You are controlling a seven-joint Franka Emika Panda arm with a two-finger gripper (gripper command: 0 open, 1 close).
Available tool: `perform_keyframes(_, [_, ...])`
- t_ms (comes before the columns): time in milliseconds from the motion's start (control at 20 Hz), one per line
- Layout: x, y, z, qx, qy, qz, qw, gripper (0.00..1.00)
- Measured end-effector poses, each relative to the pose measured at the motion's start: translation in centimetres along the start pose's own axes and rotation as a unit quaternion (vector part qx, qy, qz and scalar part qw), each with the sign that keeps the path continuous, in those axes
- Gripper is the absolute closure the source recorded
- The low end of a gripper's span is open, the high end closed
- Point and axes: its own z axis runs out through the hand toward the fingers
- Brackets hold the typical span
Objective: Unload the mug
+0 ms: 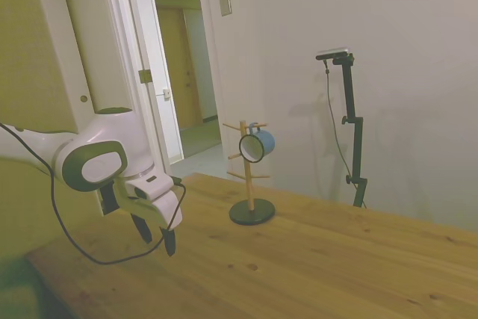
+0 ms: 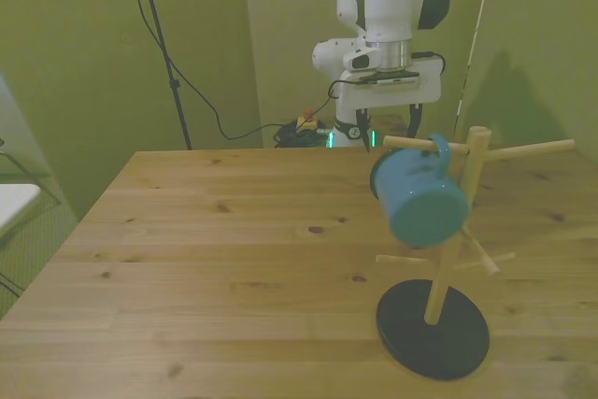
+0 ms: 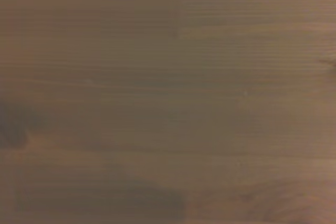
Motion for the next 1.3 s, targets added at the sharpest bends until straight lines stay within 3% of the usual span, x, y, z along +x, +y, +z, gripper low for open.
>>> perform_keyframes(400, [0.3,-0.2,0.3,-0.004,0.001,-0.003,1.0,0.0])
perform_keyframes(800, [3.0,-0.7,-0.7,0.048,0.054,-0.013,0.9973,0.0])
perform_keyframes(1150, [6.2,-0.4,-3.7,0.146,0.156,-0.03,0.9766,0.0])
perform_keyframes(1300, [7.6,0.1,-4.9,0.184,0.197,-0.026,0.9626,0.0])
